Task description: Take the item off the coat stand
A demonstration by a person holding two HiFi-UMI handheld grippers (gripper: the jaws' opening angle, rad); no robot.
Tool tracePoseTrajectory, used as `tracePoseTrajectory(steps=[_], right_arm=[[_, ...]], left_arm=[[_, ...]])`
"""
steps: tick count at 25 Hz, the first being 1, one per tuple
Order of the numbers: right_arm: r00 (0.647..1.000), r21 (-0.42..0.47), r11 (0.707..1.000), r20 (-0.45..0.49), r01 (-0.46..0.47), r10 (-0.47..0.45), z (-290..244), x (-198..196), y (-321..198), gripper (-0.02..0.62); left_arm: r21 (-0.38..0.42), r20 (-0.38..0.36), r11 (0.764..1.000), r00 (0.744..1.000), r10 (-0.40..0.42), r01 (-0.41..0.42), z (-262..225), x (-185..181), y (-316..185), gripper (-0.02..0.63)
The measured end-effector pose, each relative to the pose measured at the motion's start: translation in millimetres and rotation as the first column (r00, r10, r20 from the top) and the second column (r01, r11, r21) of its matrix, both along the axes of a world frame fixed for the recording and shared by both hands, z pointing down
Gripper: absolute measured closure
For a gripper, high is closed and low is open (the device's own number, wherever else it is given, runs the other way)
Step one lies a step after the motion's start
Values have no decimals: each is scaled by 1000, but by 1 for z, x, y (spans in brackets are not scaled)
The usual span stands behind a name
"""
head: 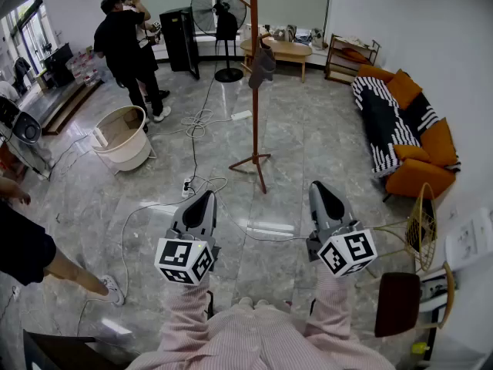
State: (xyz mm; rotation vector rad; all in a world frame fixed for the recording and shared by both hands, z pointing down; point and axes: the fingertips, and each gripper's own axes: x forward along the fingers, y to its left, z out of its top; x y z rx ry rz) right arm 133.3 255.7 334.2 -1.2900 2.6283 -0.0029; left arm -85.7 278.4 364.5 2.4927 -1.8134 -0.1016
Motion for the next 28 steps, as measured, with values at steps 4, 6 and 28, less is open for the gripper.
tracePoseTrajectory(steps=[4,6,28], right_arm=[[1000,-7,1000,-19,-25,25,3,5,-2,589],[999,-21,999,-12,-45,44,6,12,-5,590],[999,-115,993,34,27,-23,45,29,-62,571]], left_arm=[[-1,1,1000,1000,-4,4,-2,2,-1,604],[-2,-2,1000,1000,-9,9,-3,5,-3,604],[-79,-39,996,998,-44,41,36,36,-53,604]])
